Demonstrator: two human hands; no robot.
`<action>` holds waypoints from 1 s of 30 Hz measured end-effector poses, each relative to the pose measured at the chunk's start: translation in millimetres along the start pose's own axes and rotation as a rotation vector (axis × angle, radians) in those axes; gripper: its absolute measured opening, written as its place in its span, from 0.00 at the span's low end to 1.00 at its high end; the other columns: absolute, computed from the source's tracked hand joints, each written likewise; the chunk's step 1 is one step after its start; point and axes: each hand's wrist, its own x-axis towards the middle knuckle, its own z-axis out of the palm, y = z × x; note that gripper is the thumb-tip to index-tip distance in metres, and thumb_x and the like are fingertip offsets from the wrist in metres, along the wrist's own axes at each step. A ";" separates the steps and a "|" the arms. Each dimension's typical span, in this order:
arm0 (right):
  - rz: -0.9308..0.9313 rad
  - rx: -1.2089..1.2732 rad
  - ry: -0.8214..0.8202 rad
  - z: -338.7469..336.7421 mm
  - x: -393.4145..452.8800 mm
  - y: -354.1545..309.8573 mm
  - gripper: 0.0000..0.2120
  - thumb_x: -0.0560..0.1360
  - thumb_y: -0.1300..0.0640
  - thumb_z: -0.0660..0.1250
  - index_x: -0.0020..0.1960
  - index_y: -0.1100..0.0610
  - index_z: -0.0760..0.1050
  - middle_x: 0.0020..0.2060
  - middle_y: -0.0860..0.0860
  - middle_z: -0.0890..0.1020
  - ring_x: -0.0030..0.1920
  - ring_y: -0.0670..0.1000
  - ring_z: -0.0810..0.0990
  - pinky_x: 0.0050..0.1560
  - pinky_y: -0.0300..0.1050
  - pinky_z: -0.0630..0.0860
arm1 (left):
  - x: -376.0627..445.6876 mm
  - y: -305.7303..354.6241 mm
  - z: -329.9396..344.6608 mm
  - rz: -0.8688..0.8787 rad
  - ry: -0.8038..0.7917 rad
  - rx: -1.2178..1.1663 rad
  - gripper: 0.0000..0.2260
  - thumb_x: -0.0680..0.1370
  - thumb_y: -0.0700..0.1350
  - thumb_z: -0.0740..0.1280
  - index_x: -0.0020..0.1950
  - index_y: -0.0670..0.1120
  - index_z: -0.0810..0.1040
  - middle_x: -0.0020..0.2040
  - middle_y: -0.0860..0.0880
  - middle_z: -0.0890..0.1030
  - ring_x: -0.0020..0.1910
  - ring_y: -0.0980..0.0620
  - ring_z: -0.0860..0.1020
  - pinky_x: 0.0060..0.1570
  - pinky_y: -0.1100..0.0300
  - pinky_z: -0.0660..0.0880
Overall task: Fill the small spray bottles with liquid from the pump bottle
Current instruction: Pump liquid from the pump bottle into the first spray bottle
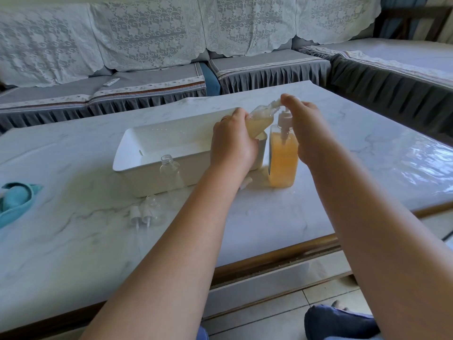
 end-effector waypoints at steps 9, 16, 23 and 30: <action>0.008 0.011 -0.017 -0.1 1.6 1.6 0.27 0.77 0.39 0.64 0.67 0.57 0.71 0.51 0.53 0.79 0.45 0.47 0.76 0.38 0.41 0.68 | -0.2 0.2 -0.3 0.003 0.002 -0.010 0.17 0.73 0.42 0.72 0.61 0.48 0.73 0.56 0.47 0.79 0.56 0.45 0.75 0.47 0.58 0.70; 0.043 0.025 -0.035 0.0 -7.1 -5.4 0.26 0.75 0.34 0.62 0.60 0.54 0.73 0.51 0.53 0.80 0.42 0.47 0.75 0.34 0.41 0.65 | 0.5 2.2 -1.2 -0.010 0.012 -0.014 0.18 0.73 0.43 0.72 0.61 0.47 0.73 0.56 0.47 0.79 0.56 0.46 0.75 0.46 0.59 0.69; 0.041 0.029 -0.022 -0.1 -6.4 -5.7 0.22 0.77 0.40 0.64 0.62 0.55 0.72 0.51 0.52 0.79 0.43 0.45 0.75 0.35 0.40 0.67 | 0.5 2.0 -1.1 -0.006 0.008 -0.014 0.18 0.73 0.43 0.72 0.61 0.47 0.72 0.57 0.47 0.78 0.56 0.45 0.75 0.46 0.59 0.68; -0.013 -0.017 0.015 0.7 -1.9 -1.7 0.19 0.79 0.52 0.64 0.68 0.57 0.70 0.45 0.48 0.76 0.42 0.43 0.74 0.35 0.38 0.66 | -0.2 -2.3 3.2 -0.021 -0.021 0.020 0.17 0.73 0.38 0.70 0.60 0.49 0.73 0.56 0.48 0.79 0.56 0.45 0.75 0.45 0.59 0.69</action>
